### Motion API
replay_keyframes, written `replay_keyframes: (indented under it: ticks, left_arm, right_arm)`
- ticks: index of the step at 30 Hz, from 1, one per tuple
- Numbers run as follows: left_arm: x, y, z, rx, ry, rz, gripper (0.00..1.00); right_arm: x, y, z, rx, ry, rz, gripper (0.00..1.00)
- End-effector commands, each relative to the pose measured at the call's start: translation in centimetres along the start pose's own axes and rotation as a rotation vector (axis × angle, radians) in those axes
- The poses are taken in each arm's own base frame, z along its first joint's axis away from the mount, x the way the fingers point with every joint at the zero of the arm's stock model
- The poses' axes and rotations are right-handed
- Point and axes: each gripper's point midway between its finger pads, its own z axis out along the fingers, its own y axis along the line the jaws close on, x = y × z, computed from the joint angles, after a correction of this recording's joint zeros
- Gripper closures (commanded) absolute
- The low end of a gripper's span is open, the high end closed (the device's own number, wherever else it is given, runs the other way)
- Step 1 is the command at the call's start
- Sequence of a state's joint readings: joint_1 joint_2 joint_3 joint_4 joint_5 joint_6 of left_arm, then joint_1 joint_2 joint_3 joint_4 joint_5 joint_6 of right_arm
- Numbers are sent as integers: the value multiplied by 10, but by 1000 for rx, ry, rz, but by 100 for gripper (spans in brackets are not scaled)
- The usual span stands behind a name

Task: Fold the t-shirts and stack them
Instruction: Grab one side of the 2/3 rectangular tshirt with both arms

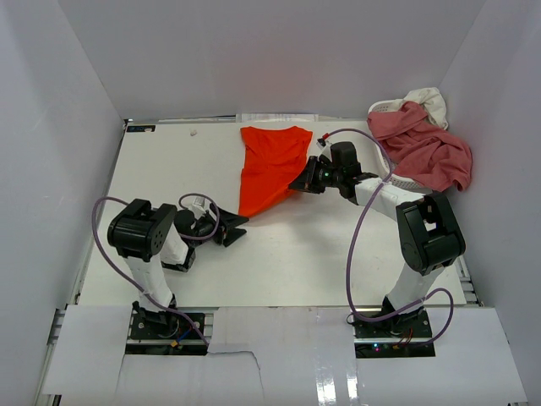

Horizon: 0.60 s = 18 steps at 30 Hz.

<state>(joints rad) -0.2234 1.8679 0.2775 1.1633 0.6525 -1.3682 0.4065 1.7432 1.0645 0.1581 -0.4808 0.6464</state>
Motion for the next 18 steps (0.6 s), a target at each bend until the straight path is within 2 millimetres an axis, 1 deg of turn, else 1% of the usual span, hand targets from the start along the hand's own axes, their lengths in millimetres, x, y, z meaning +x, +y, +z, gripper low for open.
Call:
replay_keyframes:
  ticks: [1, 6, 9, 12, 15, 16, 17, 18]
  left_arm:
    - [21, 49, -7, -147, 68, -252, 30]
    - [16, 63, -2, -196, 45, -276, 31]
    - [12, 66, 1, -214, 35, -283, 32]
    - [5, 69, 3, -235, 7, -297, 35]
    - [0, 74, 1, -288, -26, -298, 36]
    - [-1, 80, 0, -326, -48, -305, 38]
    - [-6, 74, 1, -319, -63, -293, 39]
    - [-8, 75, 0, -333, -75, -296, 39]
  right_arm:
    - [-10, 12, -5, -33, -33, -47, 92]
    - [-12, 12, -5, -33, -37, -49, 92]
    - [-13, 11, -6, -32, -39, -51, 92]
    - [-12, 10, -5, -31, -36, -51, 92]
    - [-13, 10, -6, -30, -41, -52, 92]
    - [-14, 11, -6, -32, -43, -54, 92]
    - [-14, 11, -5, -37, -45, -57, 92]
    - [-13, 11, -5, -38, -43, -55, 92]
